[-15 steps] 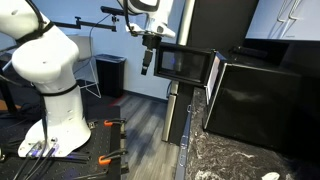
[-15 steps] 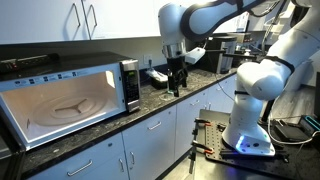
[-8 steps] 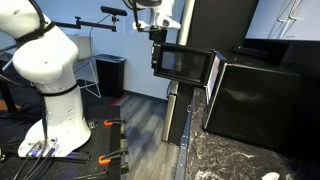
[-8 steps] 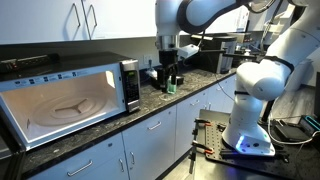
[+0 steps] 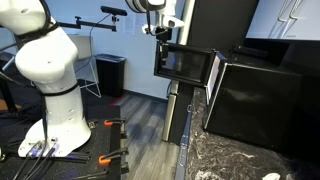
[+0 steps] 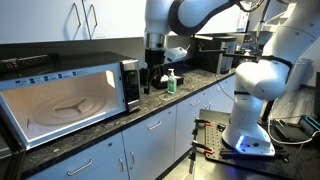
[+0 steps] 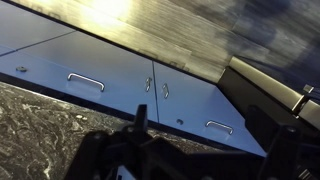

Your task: Close the microwave door

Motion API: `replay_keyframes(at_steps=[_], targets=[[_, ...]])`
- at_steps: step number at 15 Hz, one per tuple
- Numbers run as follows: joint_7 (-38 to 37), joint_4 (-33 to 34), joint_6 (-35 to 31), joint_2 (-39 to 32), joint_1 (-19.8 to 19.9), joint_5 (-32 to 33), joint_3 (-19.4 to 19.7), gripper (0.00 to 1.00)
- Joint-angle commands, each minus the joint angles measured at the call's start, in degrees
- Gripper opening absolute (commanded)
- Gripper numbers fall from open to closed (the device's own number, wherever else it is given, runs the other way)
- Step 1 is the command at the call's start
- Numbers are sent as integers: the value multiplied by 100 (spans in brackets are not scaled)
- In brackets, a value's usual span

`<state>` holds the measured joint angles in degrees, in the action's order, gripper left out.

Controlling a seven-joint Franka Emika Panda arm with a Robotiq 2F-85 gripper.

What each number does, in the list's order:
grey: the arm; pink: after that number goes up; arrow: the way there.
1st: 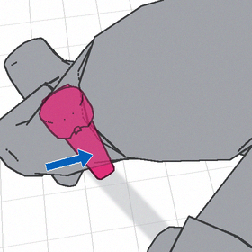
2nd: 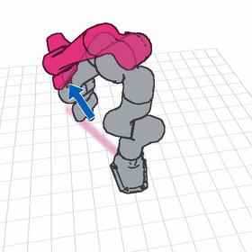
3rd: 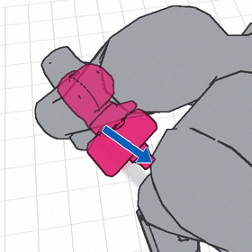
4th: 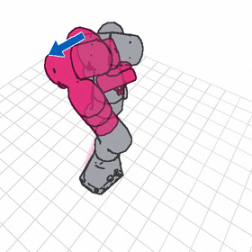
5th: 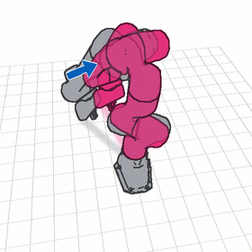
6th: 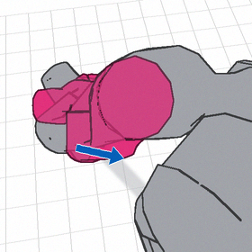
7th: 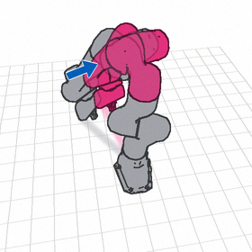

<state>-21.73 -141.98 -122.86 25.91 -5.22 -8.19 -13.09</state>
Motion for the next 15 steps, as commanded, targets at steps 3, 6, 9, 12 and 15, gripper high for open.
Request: replay_keyframes(at_steps=[3, 6, 9, 12, 15], targets=[[-12, 0, 16, 27, -31, 20, 65, 100], [-12, 0, 16, 33, -31, 20, 65, 100], [101, 483, 140, -489, 38, 231, 60, 100], [430, 983, 108, -926, -5, 323, 127, 100], [763, 1718, 229, -1500, -76, 447, 126, 100]])
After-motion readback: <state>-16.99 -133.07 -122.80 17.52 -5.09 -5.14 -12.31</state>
